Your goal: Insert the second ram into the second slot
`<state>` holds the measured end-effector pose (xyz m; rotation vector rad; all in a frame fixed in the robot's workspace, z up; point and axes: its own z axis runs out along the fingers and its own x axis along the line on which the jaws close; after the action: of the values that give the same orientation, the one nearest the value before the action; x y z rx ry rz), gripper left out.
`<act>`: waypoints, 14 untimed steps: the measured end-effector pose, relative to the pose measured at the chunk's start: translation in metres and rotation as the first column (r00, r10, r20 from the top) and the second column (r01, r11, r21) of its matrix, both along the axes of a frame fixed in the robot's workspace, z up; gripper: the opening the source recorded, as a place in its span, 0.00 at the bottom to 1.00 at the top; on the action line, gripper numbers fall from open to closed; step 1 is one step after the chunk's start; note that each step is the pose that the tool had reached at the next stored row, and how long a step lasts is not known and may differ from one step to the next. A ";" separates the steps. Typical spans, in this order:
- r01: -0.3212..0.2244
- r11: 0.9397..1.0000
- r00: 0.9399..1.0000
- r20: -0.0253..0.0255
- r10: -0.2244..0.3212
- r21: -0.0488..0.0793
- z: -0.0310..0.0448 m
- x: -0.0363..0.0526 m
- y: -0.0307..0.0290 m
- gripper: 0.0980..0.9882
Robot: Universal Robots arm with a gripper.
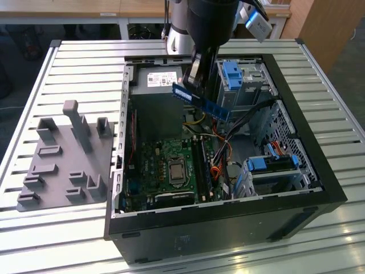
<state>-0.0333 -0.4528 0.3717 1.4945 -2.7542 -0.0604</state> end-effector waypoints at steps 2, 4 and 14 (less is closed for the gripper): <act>0.021 1.000 1.000 0.000 -0.021 0.000 -0.0001 0.0000 0.0000 0.04; 0.040 0.999 0.999 0.000 -0.040 0.000 -0.0001 0.0000 0.0000 0.04; 0.138 0.990 0.990 0.000 -0.138 0.000 -0.0005 0.0000 0.0000 0.04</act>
<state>-0.0333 -0.4528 0.3712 1.3009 -2.8536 -0.0606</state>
